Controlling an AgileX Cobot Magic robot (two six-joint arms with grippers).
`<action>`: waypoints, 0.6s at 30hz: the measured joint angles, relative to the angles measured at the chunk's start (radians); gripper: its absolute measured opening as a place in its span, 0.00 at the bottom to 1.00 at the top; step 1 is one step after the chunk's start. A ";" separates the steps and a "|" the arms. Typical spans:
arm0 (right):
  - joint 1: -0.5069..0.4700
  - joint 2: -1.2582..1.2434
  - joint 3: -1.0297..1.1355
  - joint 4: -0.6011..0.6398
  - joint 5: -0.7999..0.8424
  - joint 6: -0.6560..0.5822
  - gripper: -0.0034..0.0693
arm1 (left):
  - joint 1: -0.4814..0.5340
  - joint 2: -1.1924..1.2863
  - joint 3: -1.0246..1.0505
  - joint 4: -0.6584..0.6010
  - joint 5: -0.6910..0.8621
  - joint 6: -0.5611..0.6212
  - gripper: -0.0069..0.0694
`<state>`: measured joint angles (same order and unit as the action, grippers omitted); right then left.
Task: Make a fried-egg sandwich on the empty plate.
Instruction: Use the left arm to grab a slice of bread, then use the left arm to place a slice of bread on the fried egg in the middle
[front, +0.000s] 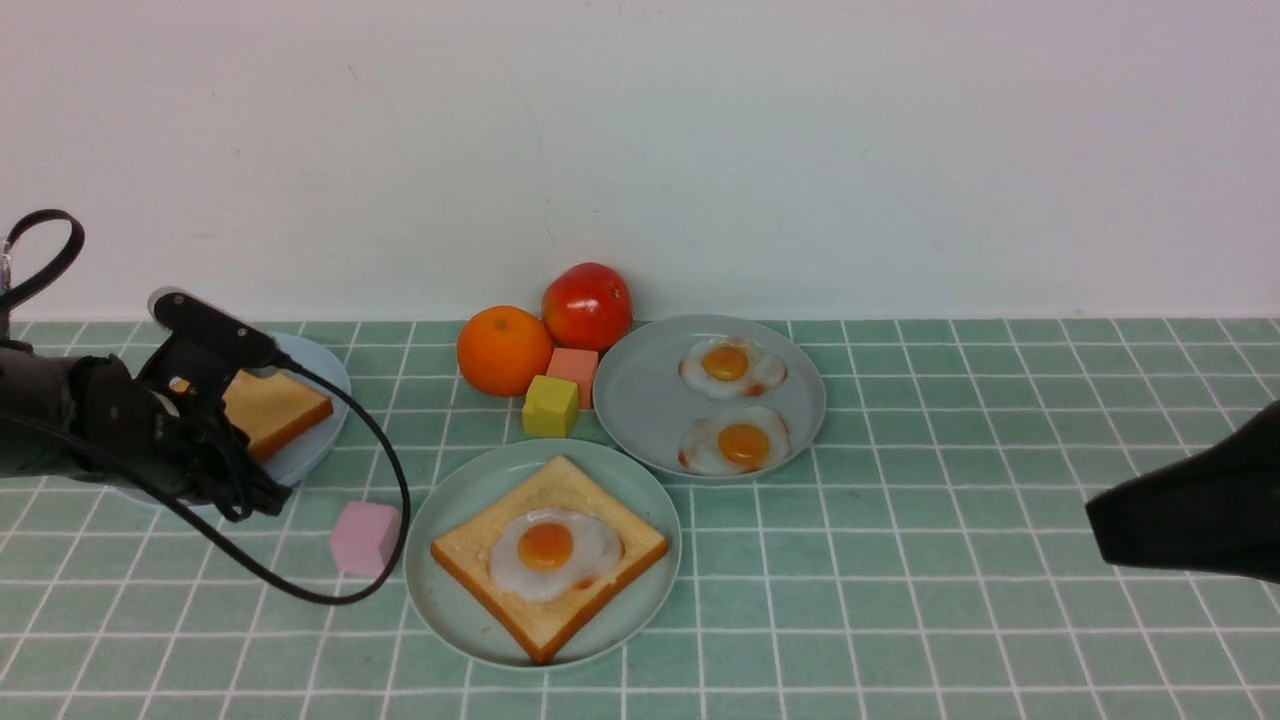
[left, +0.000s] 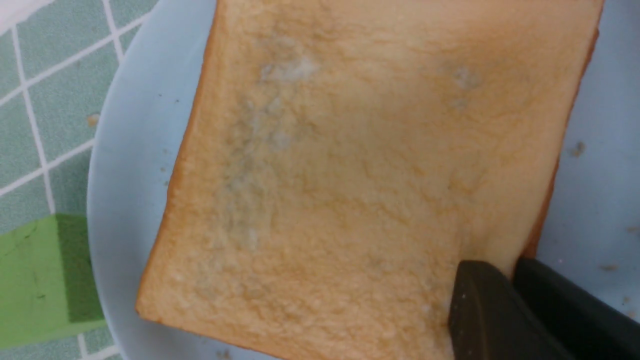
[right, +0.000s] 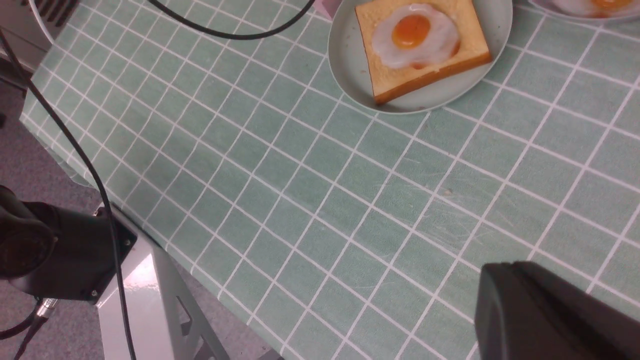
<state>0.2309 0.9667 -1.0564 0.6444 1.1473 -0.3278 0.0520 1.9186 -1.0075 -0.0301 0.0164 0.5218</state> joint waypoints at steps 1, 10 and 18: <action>0.000 -0.001 0.000 0.000 0.000 0.000 0.08 | 0.000 -0.002 0.000 0.000 0.002 0.000 0.14; 0.000 -0.033 0.000 0.004 0.000 -0.027 0.08 | 0.000 -0.143 0.003 -0.001 0.080 0.000 0.13; 0.000 -0.047 0.000 0.004 -0.002 -0.056 0.08 | -0.026 -0.285 0.004 -0.022 0.221 -0.055 0.13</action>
<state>0.2309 0.9195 -1.0564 0.6489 1.1454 -0.3841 0.0261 1.6338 -1.0033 -0.0518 0.2375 0.4666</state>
